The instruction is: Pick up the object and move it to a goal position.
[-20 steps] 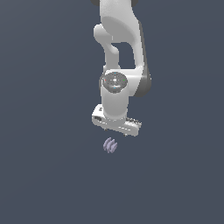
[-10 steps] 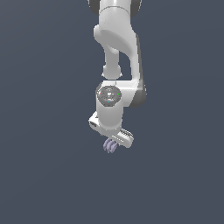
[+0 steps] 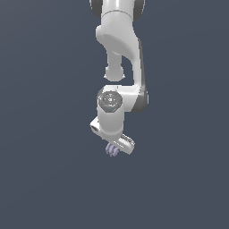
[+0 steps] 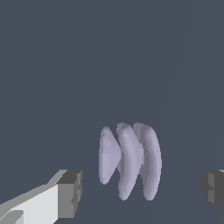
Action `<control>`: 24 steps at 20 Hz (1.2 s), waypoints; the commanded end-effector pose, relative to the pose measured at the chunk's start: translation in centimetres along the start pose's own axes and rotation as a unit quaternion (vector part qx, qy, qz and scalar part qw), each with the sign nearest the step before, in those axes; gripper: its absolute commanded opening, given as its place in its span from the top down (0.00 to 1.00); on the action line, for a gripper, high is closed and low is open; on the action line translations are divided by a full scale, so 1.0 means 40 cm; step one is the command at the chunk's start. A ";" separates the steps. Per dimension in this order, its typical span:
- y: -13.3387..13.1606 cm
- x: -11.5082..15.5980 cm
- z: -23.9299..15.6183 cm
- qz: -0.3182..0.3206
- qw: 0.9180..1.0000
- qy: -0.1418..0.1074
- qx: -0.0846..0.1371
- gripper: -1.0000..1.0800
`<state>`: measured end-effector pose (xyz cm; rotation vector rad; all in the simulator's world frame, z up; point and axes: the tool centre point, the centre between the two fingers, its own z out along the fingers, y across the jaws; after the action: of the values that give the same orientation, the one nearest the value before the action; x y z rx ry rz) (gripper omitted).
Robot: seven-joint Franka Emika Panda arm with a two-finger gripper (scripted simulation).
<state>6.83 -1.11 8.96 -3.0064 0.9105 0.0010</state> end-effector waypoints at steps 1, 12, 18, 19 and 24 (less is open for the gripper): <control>0.000 0.000 0.008 0.000 1.000 0.000 0.000 0.04; 0.002 -0.001 0.122 0.002 1.000 0.000 0.000 0.04; 0.000 0.002 0.125 0.002 1.000 0.000 0.000 1.00; 0.000 0.002 0.125 0.002 1.000 0.000 0.000 1.00; 0.000 0.002 0.125 0.002 1.000 0.000 0.000 1.00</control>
<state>6.86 -1.16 3.95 -3.0045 0.9181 0.0005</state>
